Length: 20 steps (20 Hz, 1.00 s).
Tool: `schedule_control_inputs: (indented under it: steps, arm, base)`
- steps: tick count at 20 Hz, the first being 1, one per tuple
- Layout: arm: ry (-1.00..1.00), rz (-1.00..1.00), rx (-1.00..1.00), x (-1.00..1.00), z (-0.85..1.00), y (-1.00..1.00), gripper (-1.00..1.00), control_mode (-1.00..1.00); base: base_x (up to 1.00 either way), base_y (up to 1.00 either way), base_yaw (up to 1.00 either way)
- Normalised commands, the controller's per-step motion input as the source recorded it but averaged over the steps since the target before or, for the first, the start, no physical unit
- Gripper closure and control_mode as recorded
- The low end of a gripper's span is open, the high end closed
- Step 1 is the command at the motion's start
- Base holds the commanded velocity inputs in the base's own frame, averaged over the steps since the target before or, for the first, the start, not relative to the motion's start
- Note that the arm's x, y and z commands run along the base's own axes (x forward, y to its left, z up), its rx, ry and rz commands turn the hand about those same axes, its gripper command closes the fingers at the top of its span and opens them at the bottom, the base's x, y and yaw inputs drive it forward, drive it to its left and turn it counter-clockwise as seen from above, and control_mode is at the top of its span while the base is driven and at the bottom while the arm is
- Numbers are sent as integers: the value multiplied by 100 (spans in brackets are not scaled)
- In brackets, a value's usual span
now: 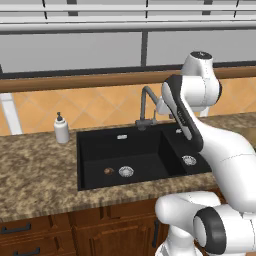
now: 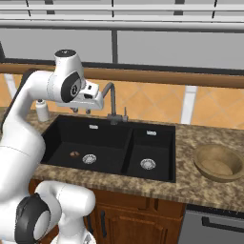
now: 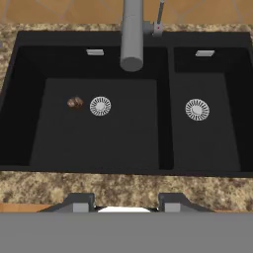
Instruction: Pick the mushroom from the sink and place it in the bowl. Then pick the bowl and place it in the microwave. Then close the microwave door and press the start button.
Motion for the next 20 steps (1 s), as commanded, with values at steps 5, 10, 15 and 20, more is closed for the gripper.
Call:
schedule_control_inputs:
  steps: [5, 10, 15, 20]
  arm:
    - [-4, 4, -1, -55, -3, 26, -100, -100]
    - [0, 7, 0, -53, -23, 50, -100, -100]
    - [5, 4, 0, -11, -47, 58, -100, -100]
    - [11, 1, 0, 35, -43, 49, -100, -100]
  base:
    - [0, 0, 0]
    - [0, 0, 0]
    - [0, 0, 0]
    - [0, 0, 0]
